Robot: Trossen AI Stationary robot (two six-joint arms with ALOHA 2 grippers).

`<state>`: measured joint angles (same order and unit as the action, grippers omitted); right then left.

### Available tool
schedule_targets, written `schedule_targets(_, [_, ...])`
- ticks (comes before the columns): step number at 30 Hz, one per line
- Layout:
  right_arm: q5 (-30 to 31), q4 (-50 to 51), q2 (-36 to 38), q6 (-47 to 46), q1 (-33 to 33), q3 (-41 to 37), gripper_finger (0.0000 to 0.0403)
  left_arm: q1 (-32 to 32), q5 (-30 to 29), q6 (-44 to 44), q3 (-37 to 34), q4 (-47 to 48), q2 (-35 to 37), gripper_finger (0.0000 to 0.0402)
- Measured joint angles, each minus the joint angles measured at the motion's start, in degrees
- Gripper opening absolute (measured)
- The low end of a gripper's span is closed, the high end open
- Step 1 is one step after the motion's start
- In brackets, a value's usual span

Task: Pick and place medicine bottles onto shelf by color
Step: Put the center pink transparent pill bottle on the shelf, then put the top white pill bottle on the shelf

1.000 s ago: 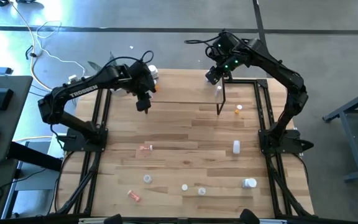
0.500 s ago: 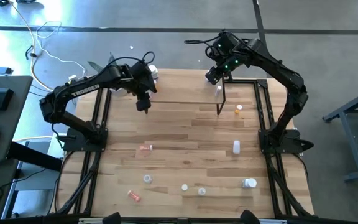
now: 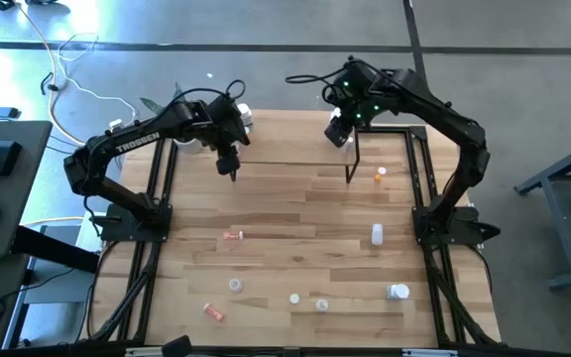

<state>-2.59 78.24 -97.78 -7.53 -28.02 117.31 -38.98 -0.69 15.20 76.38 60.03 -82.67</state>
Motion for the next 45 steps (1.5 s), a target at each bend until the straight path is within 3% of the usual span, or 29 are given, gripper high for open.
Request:
schedule_targets(18, [0.4, 6.4, 0.0, -6.2, 11.1, 1.6, 0.0146, 0.0, 0.0, 1.1, -0.2, 0.2, -0.1, 0.0210])
schedule_targets(31, [10.1, 12.0, 0.0, -11.0, 19.7, 1.0, 0.0146, 0.0, -2.4, 1.1, -0.2, 0.1, 1.7, 0.0210])
schedule_targets(36, [12.0, 11.7, 0.8, -12.2, 21.8, -3.6, 0.0146, 0.0, -2.5, 0.5, -0.1, 0.3, 4.8, 0.0209])
schedule_targets(45, [11.1, 10.3, 9.0, -23.2, 23.4, -21.2, 0.0146, 0.0, -2.4, -2.5, -0.1, 2.1, 11.7, 0.0209])
